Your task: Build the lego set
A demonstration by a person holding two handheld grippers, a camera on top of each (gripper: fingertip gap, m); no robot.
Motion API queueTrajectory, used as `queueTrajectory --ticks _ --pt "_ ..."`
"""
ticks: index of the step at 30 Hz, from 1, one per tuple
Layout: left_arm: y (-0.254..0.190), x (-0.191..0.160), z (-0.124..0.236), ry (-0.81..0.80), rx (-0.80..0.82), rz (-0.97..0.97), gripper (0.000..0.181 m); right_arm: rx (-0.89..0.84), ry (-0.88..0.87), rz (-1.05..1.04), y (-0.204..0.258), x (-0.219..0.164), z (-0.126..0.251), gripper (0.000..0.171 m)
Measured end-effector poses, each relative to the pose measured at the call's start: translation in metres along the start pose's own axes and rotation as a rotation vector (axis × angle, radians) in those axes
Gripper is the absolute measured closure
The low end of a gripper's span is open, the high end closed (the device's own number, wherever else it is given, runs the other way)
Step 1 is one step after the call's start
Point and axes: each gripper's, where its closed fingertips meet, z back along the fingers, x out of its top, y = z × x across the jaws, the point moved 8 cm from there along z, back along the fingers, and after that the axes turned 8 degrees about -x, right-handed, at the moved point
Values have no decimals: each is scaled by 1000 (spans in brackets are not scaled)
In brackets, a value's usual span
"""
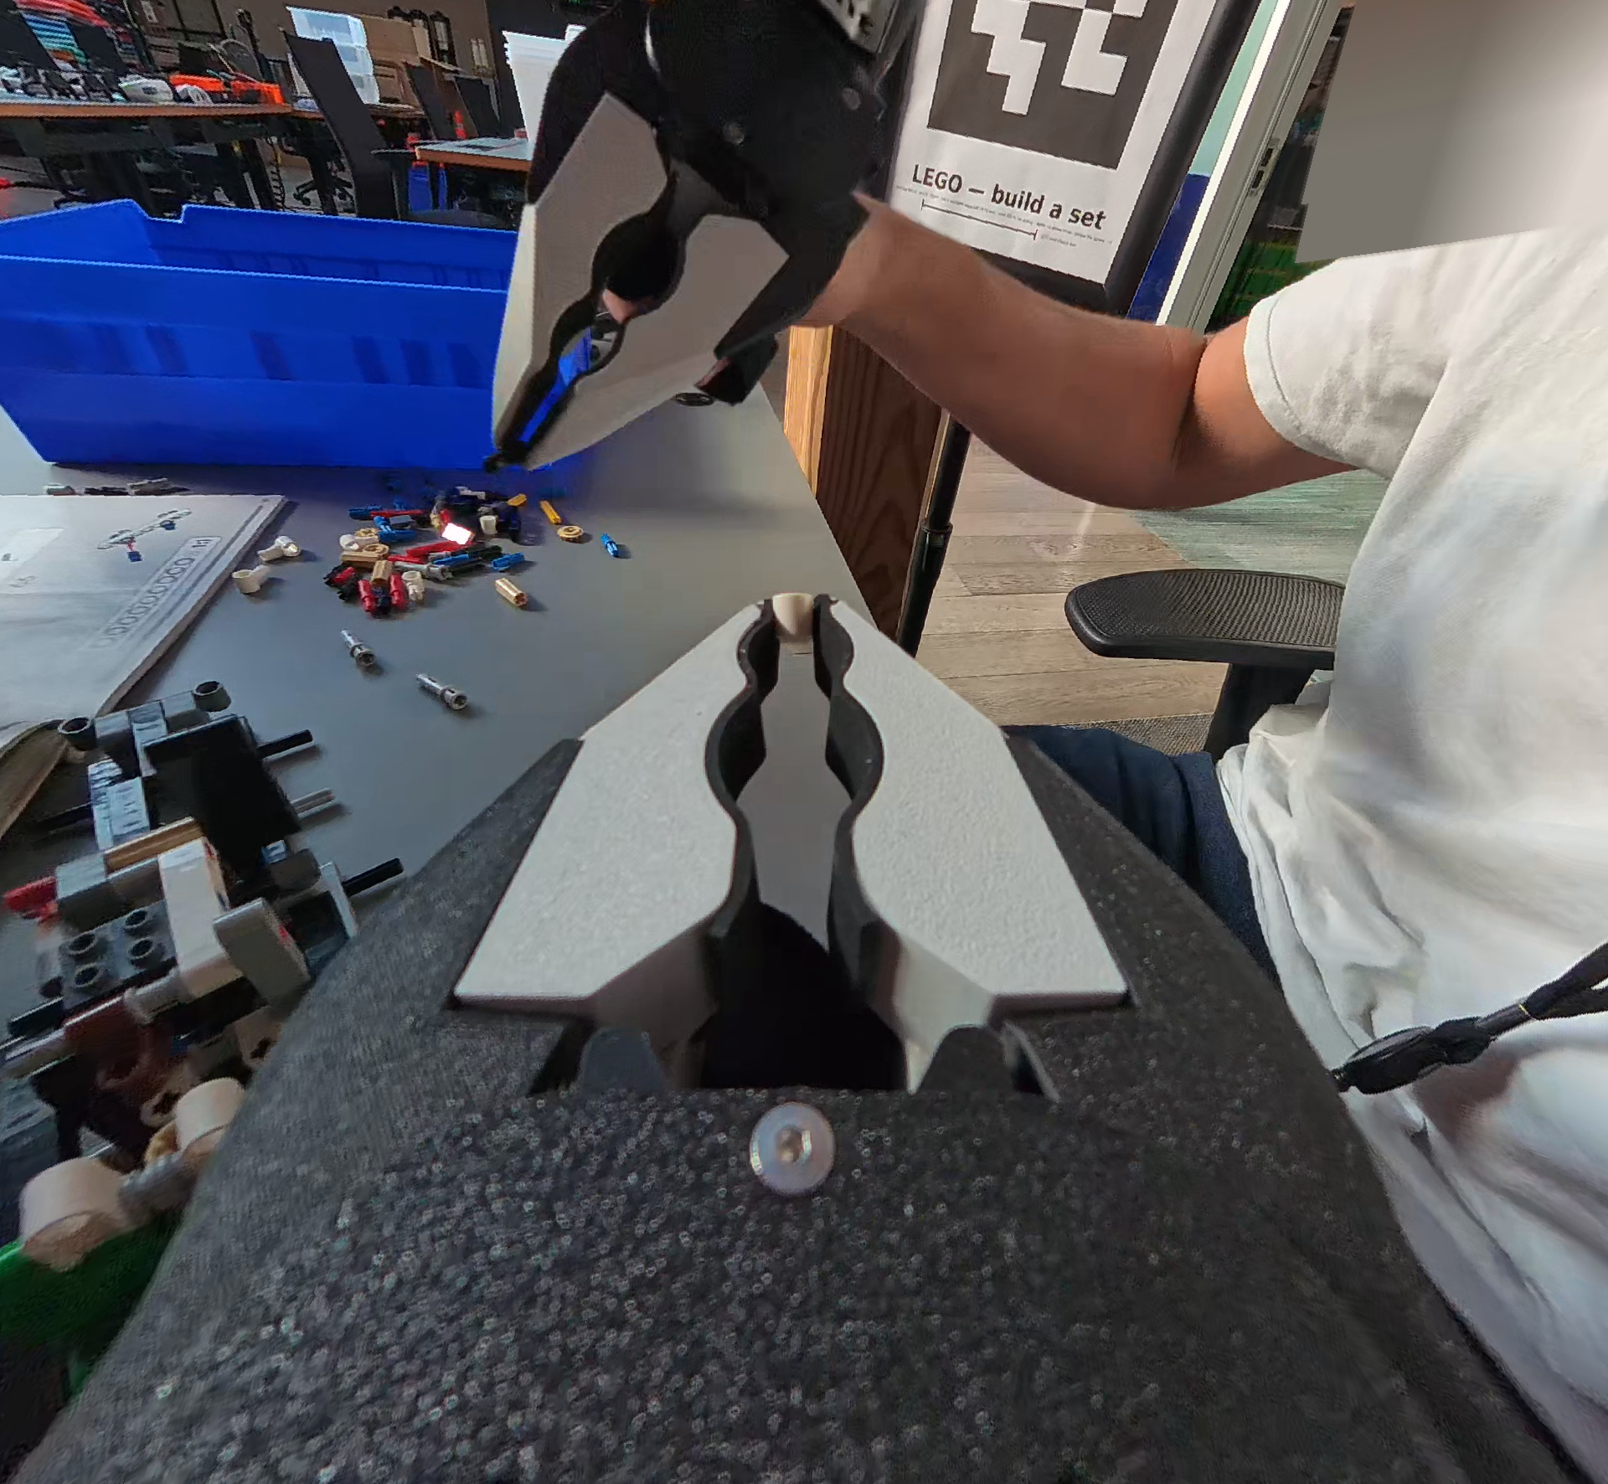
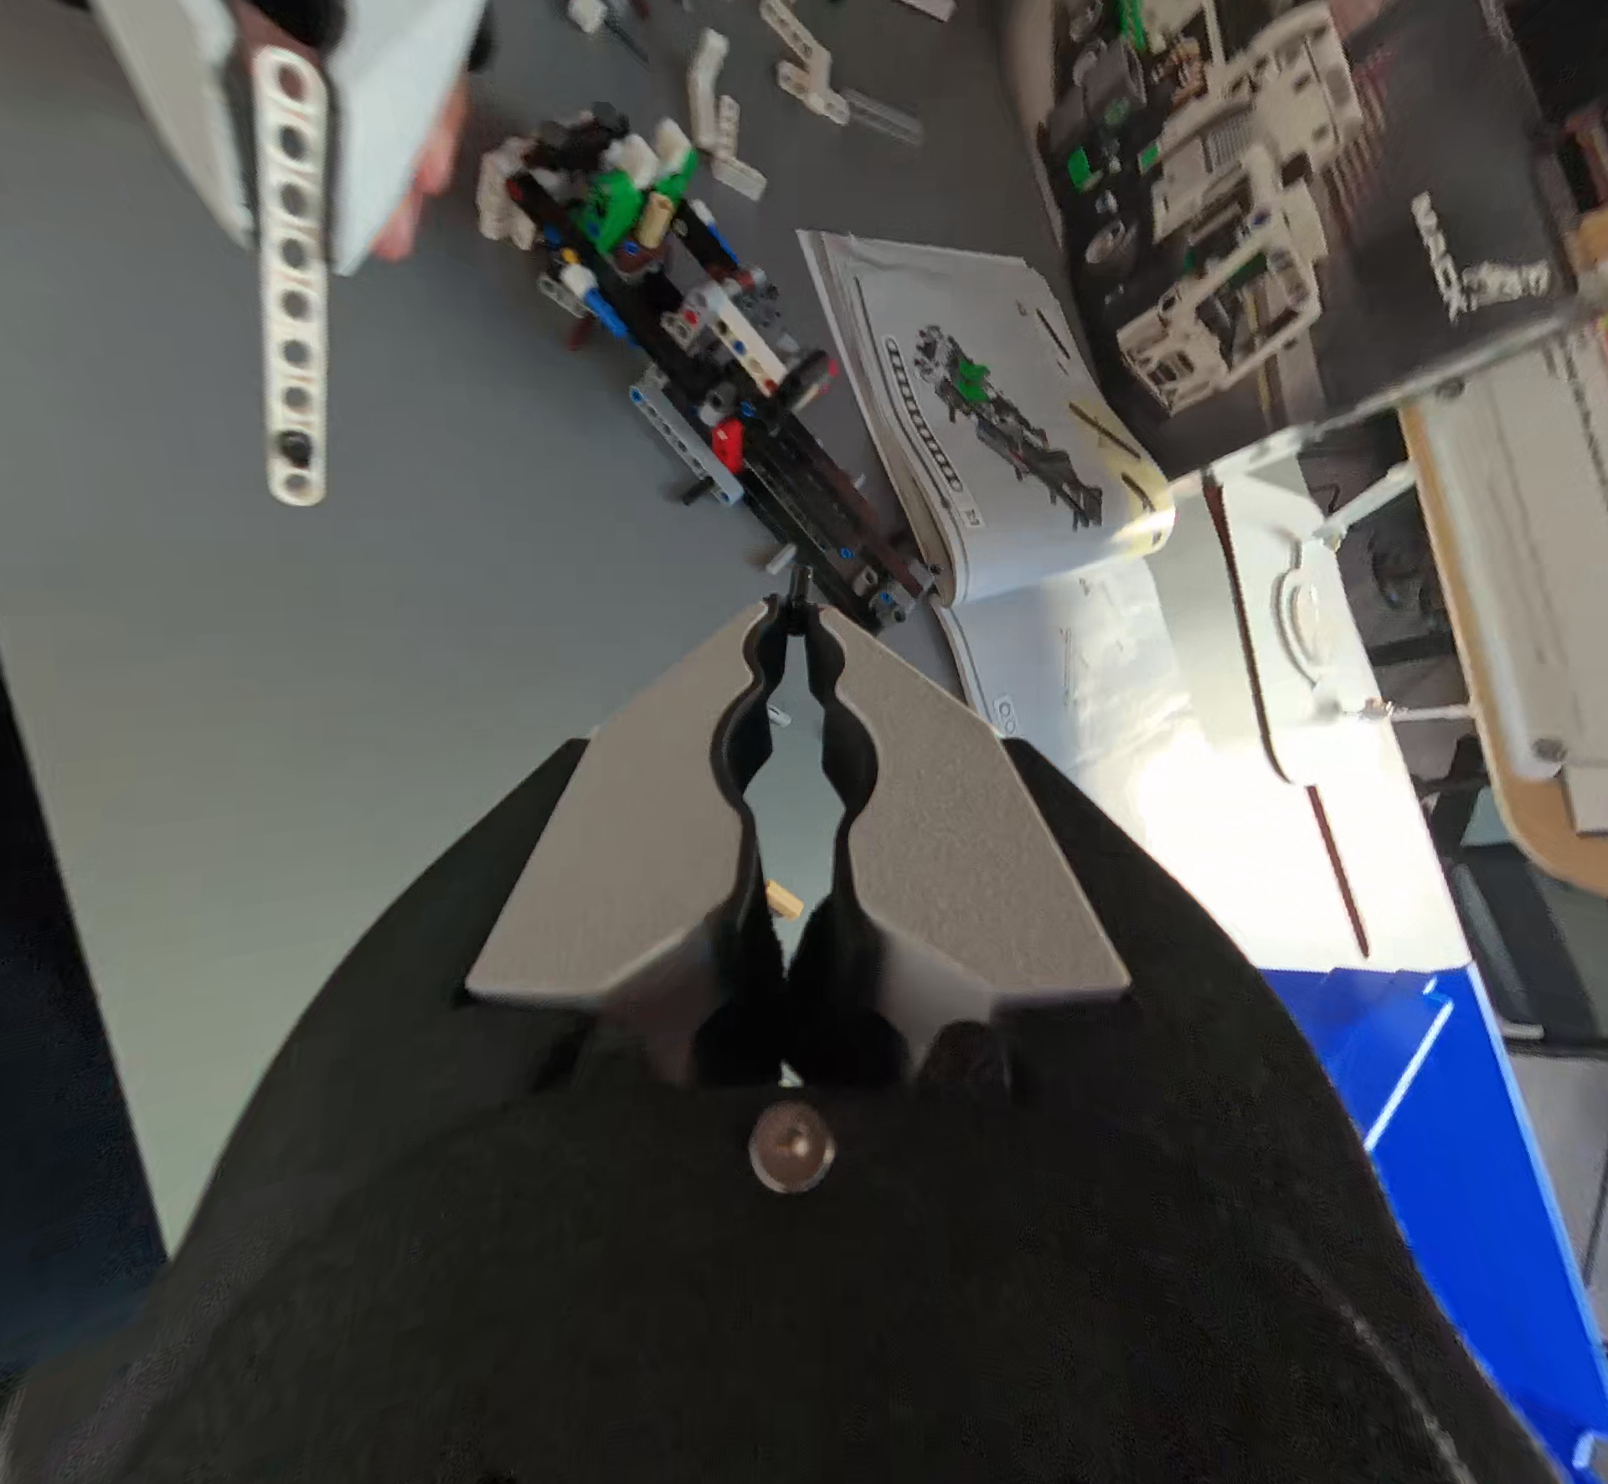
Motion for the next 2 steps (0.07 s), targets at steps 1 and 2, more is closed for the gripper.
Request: queueTrajectory --ticks 1,2 --pt "1 0 0 3 -1 5 175 29 3 77 5 12 7 168" --pt "1 -1 0 11 3 -4 175 37 22 144 8 23 13 168"
